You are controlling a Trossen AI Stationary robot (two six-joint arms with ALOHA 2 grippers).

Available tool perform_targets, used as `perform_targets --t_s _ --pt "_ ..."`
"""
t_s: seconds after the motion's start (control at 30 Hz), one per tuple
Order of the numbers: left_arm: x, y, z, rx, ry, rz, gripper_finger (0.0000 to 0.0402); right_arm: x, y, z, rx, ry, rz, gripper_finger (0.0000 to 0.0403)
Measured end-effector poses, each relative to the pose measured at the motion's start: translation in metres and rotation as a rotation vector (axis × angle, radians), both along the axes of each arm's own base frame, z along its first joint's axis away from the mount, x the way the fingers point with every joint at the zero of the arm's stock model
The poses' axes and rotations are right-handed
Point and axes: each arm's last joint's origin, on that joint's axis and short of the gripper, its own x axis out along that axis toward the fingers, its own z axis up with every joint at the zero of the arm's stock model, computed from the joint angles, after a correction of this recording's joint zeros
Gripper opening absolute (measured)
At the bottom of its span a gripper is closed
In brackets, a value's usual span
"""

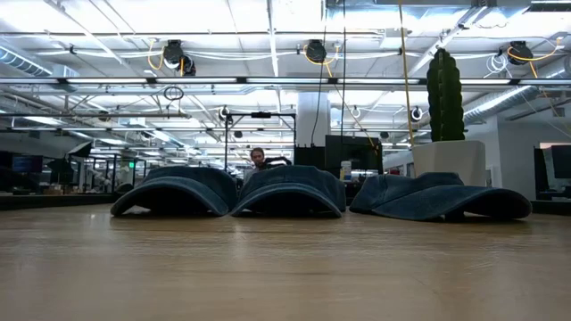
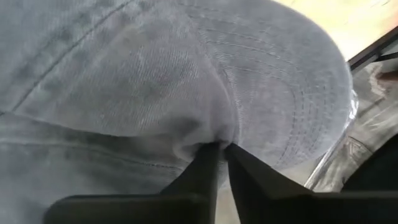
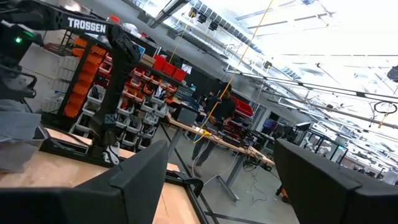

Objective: Pick & Place hat
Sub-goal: Put the gray cap into the transparent bin

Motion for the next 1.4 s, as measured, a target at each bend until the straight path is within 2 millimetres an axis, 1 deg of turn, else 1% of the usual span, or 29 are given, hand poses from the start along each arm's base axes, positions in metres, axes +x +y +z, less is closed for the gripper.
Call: perform_targets --t_s 0.17,0.33,0.4,0.53,0.67,0.83,0.93,1.03,1.13,1.27,1.33,1.4 --pt "-0.005 0.001 -0.015 -0.024 0.065 0.010 0.0005 0.000 0.000 0.000 0.000 -0.001 0.000 0.0279" --pt "-0.009 0.001 -0.029 -0.042 0.091 -0.005 0.0013 0.000 0.000 0.000 0.000 0.000 0.000 0.0279" --pt "-0.009 0.000 -0.033 -0.073 0.107 -0.010 0.0009 0.000 0.000 0.000 0.000 0.000 0.000 0.0279" --pt "-0.012 -0.002 -0.039 -0.133 0.192 0.023 0.0005 0.000 0.000 0.000 0.000 0.000 0.000 0.0279" --pt "-0.016 -0.002 -0.051 -0.185 0.261 0.002 0.0003 0.000 0.000 0.000 0.000 0.000 0.000 0.0279" --pt "-0.016 0.003 -0.067 -0.219 0.248 -0.021 0.0010 0.000 0.000 0.000 0.000 0.000 0.000 0.0279" --pt "-0.012 0.007 -0.069 -0.217 0.226 -0.047 0.0007 0.000 0.000 0.000 0.000 0.000 0.000 0.0279" --pt "-0.006 0.012 -0.070 -0.219 0.227 -0.037 0.0004 0.000 0.000 0.000 0.000 0.000 0.000 0.0279" --pt "0.001 0.017 -0.071 -0.223 0.221 -0.027 0.0014 0.000 0.000 0.000 0.000 0.000 0.000 0.0279" --pt "0.009 0.021 -0.069 -0.247 0.172 -0.069 0.0025 0.000 0.000 0.000 0.000 0.000 0.000 0.0279" --pt "0.012 0.022 -0.068 -0.246 0.143 -0.078 0.0023 0.000 0.000 0.000 0.000 0.000 0.000 0.0279" --pt "0.013 0.022 -0.065 -0.231 0.126 -0.107 0.0010 0.000 0.000 0.000 0.000 0.000 0.000 0.0279"
